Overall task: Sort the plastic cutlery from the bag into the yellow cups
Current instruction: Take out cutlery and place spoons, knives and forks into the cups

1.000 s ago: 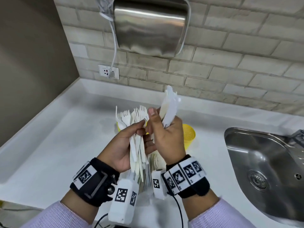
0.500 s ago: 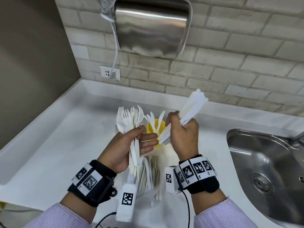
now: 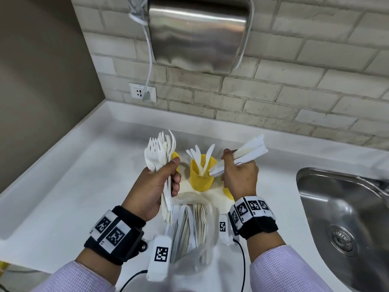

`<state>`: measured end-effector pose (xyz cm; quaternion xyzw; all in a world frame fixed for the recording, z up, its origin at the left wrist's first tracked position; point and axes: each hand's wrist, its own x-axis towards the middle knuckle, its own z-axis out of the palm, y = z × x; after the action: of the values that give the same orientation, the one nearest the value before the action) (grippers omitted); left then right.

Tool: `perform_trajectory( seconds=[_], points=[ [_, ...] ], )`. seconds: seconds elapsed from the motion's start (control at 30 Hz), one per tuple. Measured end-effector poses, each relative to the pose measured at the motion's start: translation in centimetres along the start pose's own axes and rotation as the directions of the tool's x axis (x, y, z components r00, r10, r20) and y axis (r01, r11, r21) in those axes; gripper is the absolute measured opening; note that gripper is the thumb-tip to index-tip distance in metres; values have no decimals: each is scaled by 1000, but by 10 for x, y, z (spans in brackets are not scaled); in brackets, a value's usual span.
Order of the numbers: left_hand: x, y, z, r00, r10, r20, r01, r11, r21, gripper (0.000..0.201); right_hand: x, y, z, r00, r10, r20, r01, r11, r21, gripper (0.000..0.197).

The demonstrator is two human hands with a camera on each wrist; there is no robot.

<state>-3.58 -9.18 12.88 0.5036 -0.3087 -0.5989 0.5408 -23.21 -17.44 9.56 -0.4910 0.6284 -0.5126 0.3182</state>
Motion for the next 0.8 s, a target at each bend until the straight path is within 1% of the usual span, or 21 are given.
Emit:
perform_trajectory(
  seconds=[0.17, 0.4, 0.53, 0.63, 0.7, 0.8],
  points=[
    [12, -1, 1, 1000, 13, 17, -13, 1000, 26, 30, 16, 11, 26, 995, -102, 20, 102, 993, -55, 35],
    [32, -5, 1, 999, 28, 16, -29, 997, 71, 21, 34, 33, 58, 981, -136, 135, 162, 966, -202, 36],
    [44, -8, 0, 998, 48, 44, -52, 995, 81, 20, 35, 44, 71, 966, -135, 219, 197, 935, -294, 38],
    [52, -10, 0, 997, 51, 62, -57, 994, 96, 22, 33, 44, 74, 946, -211, 248, 291, 889, -354, 39],
    [55, -11, 1, 996, 51, 70, -59, 992, 111, 22, 32, 43, 75, 929, -238, 284, 337, 861, -381, 38],
    [58, -12, 0, 995, 60, 82, -71, 988, 134, 23, 32, 40, 75, 916, -227, 332, 356, 841, -407, 38]
  ],
)
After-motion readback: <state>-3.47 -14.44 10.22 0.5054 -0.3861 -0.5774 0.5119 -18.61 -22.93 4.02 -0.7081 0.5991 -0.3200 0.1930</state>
